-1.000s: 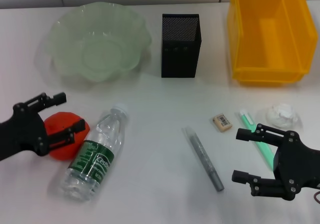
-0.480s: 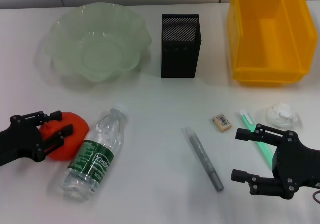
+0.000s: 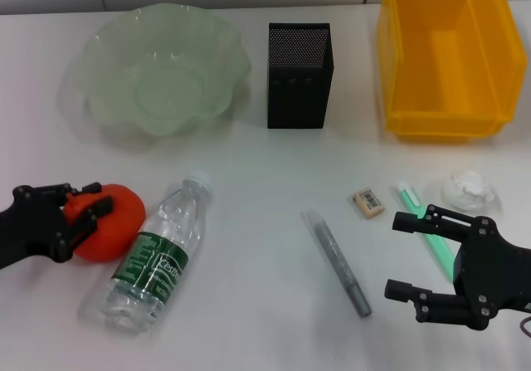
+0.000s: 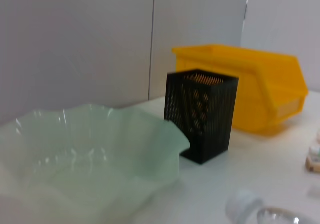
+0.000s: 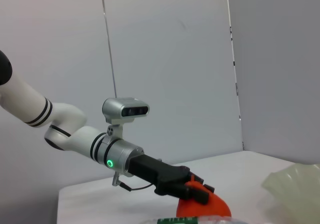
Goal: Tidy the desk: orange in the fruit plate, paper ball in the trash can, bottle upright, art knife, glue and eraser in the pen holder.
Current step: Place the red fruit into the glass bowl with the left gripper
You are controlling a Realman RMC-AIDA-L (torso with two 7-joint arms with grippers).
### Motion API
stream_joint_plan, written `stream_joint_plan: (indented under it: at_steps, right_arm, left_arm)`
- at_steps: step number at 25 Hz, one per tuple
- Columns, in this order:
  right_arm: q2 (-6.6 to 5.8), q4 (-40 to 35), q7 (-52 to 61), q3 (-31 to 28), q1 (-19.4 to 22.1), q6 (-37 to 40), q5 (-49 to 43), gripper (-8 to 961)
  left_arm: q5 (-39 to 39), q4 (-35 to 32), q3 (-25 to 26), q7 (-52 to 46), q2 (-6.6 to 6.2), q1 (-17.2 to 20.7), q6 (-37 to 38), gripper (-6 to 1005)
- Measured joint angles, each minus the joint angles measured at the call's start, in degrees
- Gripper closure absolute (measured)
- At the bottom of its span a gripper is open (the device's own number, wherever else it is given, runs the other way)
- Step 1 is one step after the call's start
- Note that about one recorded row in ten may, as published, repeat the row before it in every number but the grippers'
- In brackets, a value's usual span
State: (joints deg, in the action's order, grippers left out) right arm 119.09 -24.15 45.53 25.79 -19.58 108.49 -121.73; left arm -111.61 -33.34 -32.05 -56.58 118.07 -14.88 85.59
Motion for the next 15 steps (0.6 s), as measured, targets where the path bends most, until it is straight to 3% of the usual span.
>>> stream_joint_plan:
  at_steps: [8, 13, 14, 15]
  right_arm:
    - [0.0, -0.02, 0.0, -0.34, 0.21, 0.76, 0.99, 153]
    - [0.04, 0.02, -0.01, -0.44, 0.4, 0.85, 2.51, 153]
    - [0.05, 0.23, -0.02, -0.44, 0.41, 0.94, 2.54, 153]
    - [0.05, 0.23, -0.02, -0.44, 0.41, 0.94, 2.54, 153]
  left_arm:
    - [7.16, -4.82, 2.2, -3.05, 0.46, -2.68, 7.28, 819]
    - [11.11, -4.23, 2.25, -4.61, 0.53, -8.58, 4.52, 841]
    - [11.81, -2.95, 2.22, -4.29, 0.67, -11.49, 1.68, 846]
    - [11.81, -2.95, 2.22, -4.29, 0.67, -11.49, 1.68, 854]
